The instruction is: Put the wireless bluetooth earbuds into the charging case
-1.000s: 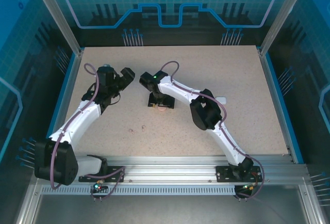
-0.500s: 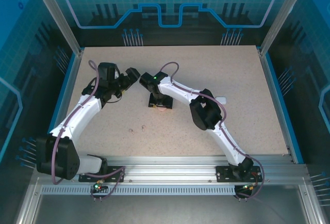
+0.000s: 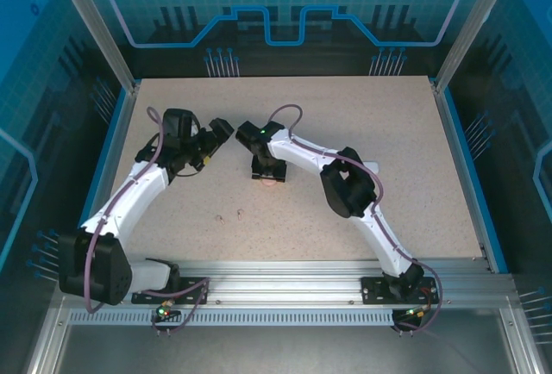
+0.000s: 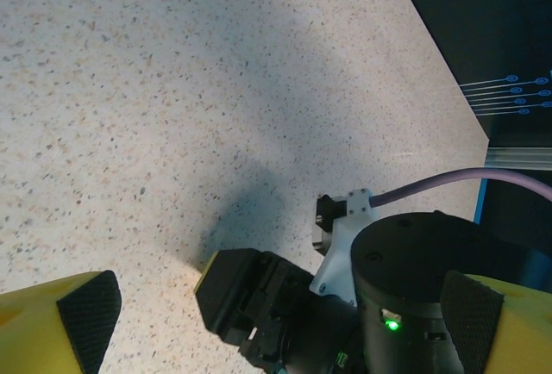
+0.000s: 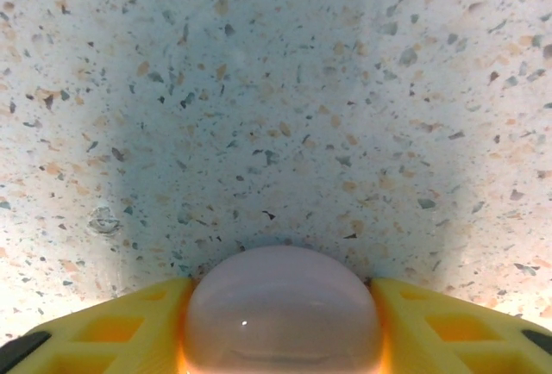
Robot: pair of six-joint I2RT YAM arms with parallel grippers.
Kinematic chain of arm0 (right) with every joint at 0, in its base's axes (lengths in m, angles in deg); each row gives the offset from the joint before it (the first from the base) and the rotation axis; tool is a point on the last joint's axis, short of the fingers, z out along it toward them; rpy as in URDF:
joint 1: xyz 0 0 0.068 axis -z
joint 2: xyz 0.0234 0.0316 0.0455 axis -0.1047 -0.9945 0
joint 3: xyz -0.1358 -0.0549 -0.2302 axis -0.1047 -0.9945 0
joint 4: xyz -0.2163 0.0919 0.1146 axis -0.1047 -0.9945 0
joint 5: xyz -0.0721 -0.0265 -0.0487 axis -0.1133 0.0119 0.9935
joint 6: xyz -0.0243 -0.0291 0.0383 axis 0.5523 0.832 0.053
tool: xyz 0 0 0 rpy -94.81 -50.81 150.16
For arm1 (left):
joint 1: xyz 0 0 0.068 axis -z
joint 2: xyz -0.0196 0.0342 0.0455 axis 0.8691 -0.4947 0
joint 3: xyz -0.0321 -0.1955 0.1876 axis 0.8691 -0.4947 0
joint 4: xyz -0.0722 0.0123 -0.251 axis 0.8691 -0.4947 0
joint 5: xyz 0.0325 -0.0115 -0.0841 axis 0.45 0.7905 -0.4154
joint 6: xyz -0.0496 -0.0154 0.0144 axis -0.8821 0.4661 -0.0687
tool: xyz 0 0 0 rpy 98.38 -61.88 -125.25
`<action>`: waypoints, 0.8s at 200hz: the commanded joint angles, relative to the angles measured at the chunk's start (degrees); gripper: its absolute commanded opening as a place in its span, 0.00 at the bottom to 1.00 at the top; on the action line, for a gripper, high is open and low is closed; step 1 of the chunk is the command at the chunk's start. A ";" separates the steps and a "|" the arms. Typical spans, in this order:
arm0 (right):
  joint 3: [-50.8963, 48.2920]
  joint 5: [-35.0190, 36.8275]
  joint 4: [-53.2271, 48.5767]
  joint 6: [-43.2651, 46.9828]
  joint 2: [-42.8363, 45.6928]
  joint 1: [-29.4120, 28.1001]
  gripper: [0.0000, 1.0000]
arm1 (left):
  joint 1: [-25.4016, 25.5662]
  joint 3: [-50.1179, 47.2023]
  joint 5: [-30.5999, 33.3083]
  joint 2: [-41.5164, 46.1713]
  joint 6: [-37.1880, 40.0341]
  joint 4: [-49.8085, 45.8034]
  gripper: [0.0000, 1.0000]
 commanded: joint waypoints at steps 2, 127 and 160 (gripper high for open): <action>-4.25 -2.51 2.08 -0.91 0.59 0.50 0.49 | -0.47 -1.43 0.33 2.26 -0.80 -2.75 0.99; -17.22 -9.27 13.64 -5.53 20.72 12.64 0.47 | 6.95 -18.37 -4.63 -1.66 -0.40 30.65 0.99; -17.23 -12.70 16.14 -10.64 22.95 15.44 0.47 | 10.29 -21.67 -5.32 -5.43 -2.22 46.37 0.99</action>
